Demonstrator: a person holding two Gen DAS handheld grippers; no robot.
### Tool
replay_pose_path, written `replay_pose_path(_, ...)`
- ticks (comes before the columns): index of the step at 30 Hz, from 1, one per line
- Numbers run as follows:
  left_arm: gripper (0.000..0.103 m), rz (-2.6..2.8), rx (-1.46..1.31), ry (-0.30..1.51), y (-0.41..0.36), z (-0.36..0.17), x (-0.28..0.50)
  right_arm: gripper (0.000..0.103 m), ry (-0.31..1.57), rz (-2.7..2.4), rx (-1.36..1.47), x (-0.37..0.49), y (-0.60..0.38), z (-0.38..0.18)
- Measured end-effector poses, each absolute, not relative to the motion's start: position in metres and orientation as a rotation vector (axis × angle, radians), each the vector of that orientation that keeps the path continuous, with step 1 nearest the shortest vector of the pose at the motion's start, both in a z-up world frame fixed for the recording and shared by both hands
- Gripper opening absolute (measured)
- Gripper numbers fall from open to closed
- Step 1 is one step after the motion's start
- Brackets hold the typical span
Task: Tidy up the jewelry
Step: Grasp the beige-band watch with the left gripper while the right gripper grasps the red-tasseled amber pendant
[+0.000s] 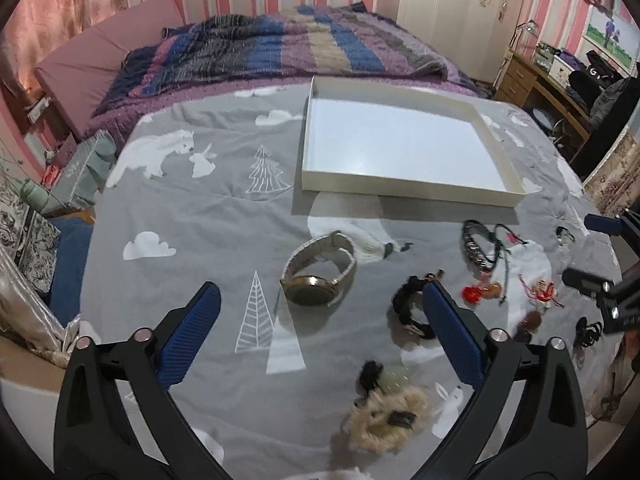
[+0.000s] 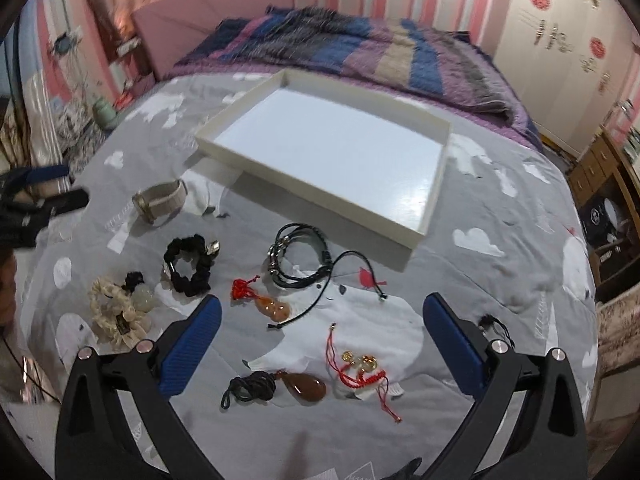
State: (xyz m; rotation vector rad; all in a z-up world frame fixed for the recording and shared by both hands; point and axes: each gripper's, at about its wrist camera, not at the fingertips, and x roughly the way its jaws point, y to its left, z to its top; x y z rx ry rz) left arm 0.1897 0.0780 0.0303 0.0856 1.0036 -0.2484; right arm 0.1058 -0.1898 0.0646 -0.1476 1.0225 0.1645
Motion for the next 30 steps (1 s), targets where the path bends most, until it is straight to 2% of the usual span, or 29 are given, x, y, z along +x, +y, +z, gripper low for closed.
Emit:
replay_pose_path(3, 0.081, -0.262, 0.066, 1.062, 0.079, 0.014, 0.208, 0.093, 1.067, 0.186, -0.185, 0.115, -0.179, 0.052)
replay_pose_path(5, 0.081, -0.259, 0.072, 1.08, 0.078, 0.005, 0.217, 0.085, 1.105, 0.205, -0.191, 0.121, -0.174, 0.042)
replay_pose_path(7, 0.079, -0.249, 0.099, 1.089, 0.077, -0.003, 0.226, 0.082, 1.141, 0.217, -0.196, 0.127, -0.17, 0.032)
replay_pose_path(9, 0.07, -0.251, 0.114, 1.101, 0.077, -0.008, 0.233, 0.078, 1.178, 0.231, -0.203, 0.133, -0.163, 0.021)
replay_pose_path(13, 0.068, -0.27, 0.1, 1.13, 0.081, -0.017, 0.247, 0.067, 1.241, 0.278, -0.199, 0.141, -0.149, 0.003)
replay_pose_path(16, 0.067, -0.275, 0.101, 1.137, 0.081, -0.023, 0.253, 0.065, 1.271, 0.299, -0.202, 0.146, -0.142, -0.009)
replay_pose_path(21, 0.057, -0.292, 0.112, 1.176, 0.077, -0.04, 0.262, 0.061, 1.308, 0.325, -0.217, 0.151, -0.131, -0.025)
replay_pose_path(26, 0.051, -0.3, 0.126, 1.195, 0.075, -0.051, 0.272, 0.058, 1.324, 0.33, -0.241, 0.157, -0.122, -0.036)
replay_pose_path(27, 0.045, -0.307, 0.125, 1.199, 0.074, -0.053, 0.272, 0.058, 1.324, 0.331, -0.245, 0.159, -0.12, -0.037)
replay_pose_path(30, 0.035, -0.327, 0.131, 1.213, 0.069, -0.058, 0.276, 0.055, 1.318, 0.333, -0.262, 0.162, -0.115, -0.039)
